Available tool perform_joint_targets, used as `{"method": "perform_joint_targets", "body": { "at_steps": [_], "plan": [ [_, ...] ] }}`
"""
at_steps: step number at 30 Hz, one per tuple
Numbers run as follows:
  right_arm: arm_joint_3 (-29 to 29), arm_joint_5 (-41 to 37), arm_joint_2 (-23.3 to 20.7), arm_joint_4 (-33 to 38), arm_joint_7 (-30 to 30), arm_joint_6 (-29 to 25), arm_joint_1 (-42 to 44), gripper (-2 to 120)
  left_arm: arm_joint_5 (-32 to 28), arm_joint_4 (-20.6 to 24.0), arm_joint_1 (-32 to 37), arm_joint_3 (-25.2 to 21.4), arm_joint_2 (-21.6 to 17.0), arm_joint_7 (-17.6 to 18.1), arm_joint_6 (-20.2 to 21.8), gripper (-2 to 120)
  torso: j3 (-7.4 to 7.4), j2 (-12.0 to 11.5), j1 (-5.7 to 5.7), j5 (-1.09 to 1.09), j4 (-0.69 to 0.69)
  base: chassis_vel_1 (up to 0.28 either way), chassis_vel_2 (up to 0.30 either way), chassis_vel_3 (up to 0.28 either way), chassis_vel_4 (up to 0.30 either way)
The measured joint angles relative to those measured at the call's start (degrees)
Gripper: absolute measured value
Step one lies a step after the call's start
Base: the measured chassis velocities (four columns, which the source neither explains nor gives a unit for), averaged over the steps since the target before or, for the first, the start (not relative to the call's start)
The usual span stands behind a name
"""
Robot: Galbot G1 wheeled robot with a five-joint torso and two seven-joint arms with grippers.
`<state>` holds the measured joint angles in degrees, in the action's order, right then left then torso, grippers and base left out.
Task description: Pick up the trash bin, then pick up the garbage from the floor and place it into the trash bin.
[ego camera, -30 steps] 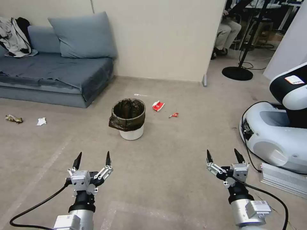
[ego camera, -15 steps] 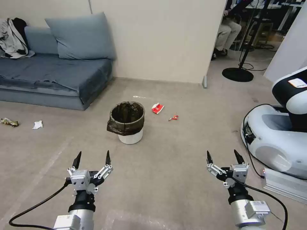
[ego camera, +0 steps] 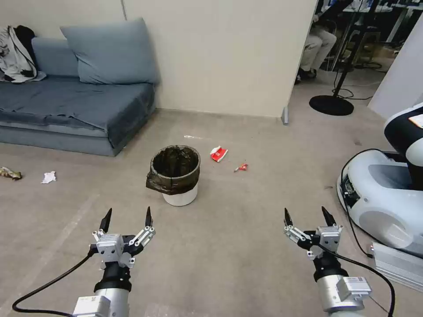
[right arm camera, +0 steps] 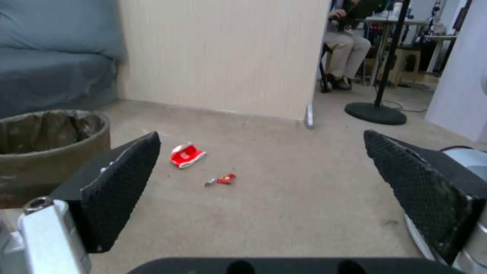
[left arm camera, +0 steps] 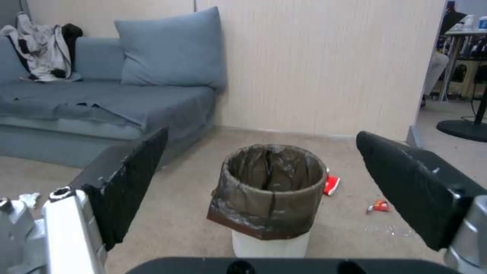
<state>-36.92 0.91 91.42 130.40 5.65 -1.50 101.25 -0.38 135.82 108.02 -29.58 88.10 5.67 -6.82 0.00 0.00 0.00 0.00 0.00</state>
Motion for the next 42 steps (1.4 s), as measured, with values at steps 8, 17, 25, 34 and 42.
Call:
{"method": "perform_joint_targets", "body": {
  "at_steps": [8,17,25,34,42],
  "plan": [
    [-0.03,0.16,0.0,-0.04,-0.02,-0.27,0.01,100,-0.48,0.2,0.02,0.05,0.05,0.01,0.09,100,0.0,0.0,0.0,0.0,0.0,-0.085,0.088,0.101,-0.087],
    [0.04,0.16,-0.01,-0.09,0.14,-0.4,0.05,100,-0.62,0.29,0.05,0.0,0.03,0.01,0.18,100,0.0,0.0,0.0,0.0,0.0,-0.088,0.092,0.088,-0.095],
    [0.2,0.29,-0.04,-0.12,0.37,-0.51,0.12,100,-0.65,0.41,0.14,0.01,-0.02,0.01,0.18,100,0.0,0.0,0.0,0.0,0.0,-0.101,0.094,0.094,-0.1],
    [0.31,0.41,-0.06,-0.17,0.48,-0.69,0.25,100,-0.68,0.52,0.26,0.02,-0.06,0.01,0.16,100,0.0,0.0,0.0,0.0,0.0,-0.114,0.118,0.12,-0.111],
    [0.34,0.44,-0.1,-0.17,0.5,-0.76,0.3,100,-0.7,0.58,0.32,0.0,-0.05,0.0,0.11,100,0.0,0.0,0.0,0.01,0.0,-0.128,0.124,0.129,-0.141]
  ]
}}
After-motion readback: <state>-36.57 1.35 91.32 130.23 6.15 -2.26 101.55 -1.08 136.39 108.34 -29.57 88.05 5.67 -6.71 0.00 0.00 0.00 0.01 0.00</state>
